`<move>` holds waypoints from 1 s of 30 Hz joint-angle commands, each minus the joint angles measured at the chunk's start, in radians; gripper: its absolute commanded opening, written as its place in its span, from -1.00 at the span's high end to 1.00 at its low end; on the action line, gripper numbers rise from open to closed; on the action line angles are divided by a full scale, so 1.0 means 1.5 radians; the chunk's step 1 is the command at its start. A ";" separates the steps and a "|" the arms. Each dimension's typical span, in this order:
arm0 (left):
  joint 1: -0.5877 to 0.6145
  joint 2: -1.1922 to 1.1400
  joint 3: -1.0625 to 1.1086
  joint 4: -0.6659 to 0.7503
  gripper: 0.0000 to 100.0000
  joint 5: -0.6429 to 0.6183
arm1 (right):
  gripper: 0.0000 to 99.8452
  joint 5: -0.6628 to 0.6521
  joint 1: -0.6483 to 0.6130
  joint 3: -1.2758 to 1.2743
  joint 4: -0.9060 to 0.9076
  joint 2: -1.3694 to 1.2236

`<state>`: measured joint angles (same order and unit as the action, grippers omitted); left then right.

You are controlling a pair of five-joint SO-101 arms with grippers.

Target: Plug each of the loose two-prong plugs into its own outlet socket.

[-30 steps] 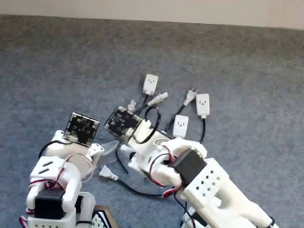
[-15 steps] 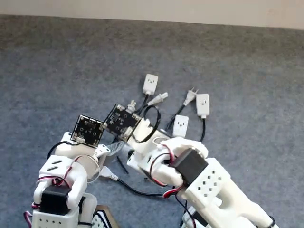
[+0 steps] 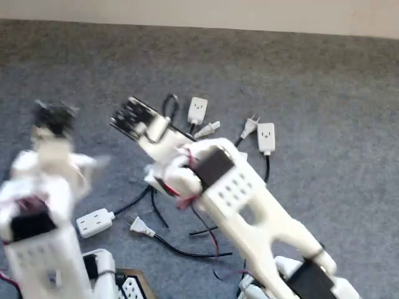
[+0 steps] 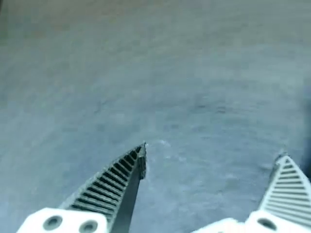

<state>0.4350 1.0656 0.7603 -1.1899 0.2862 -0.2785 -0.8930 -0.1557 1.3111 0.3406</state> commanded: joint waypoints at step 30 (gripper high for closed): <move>0.248 -0.880 -0.559 -0.367 0.31 0.577 | 0.99 0.029 0.199 -0.154 -0.017 0.081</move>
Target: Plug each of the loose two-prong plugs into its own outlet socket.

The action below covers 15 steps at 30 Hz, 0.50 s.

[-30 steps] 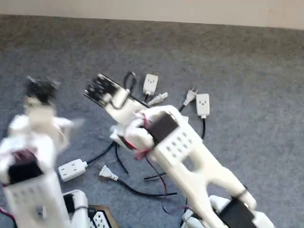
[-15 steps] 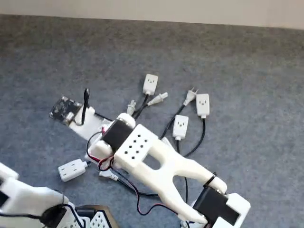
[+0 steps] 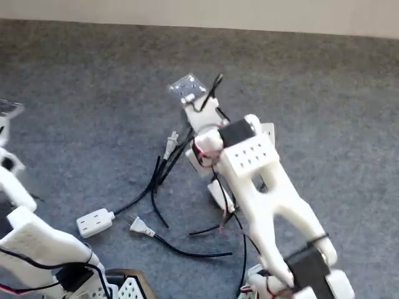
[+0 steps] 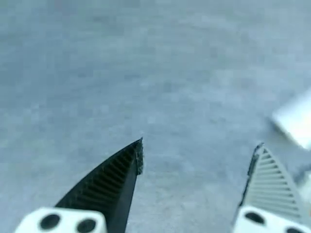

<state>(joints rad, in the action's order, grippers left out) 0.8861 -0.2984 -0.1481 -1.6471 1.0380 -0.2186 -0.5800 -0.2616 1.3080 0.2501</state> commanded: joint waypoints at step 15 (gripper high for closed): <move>-0.245 0.465 0.750 0.292 0.31 0.128 | 0.99 -0.030 -0.007 -0.475 -0.086 0.474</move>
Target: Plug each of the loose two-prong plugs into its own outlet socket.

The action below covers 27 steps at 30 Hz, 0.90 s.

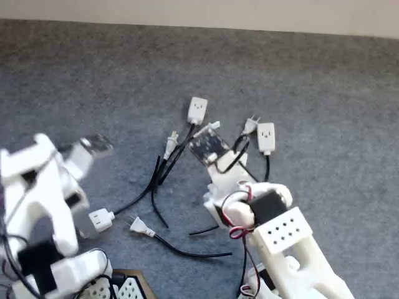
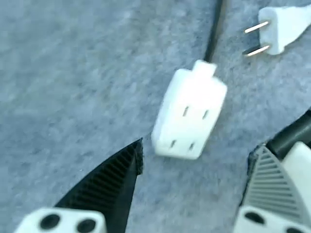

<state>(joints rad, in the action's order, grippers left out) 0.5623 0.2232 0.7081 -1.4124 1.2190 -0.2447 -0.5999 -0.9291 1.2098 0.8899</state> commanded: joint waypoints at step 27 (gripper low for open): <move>-0.431 0.191 0.039 0.090 0.95 -0.217 | 0.99 -0.030 0.202 -0.066 -0.039 0.060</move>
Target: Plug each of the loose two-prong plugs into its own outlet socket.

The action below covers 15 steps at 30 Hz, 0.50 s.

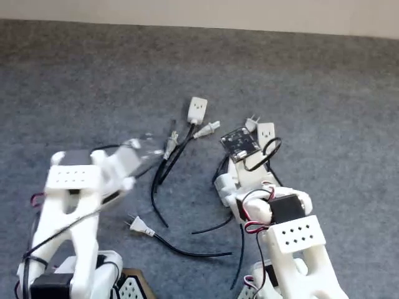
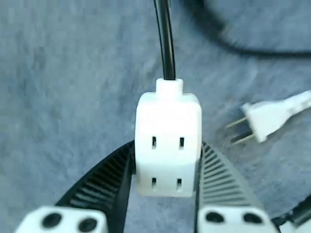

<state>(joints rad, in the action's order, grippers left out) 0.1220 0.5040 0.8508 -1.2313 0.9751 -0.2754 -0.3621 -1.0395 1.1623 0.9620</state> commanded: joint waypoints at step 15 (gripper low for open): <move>-0.347 -0.213 -0.064 0.097 0.85 -0.174 | 0.99 -0.029 0.077 0.006 -0.008 0.012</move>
<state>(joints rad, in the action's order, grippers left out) -0.3890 0.2616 0.7925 -1.1485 0.7557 -0.3076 -0.2639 -1.0395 1.1623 0.9620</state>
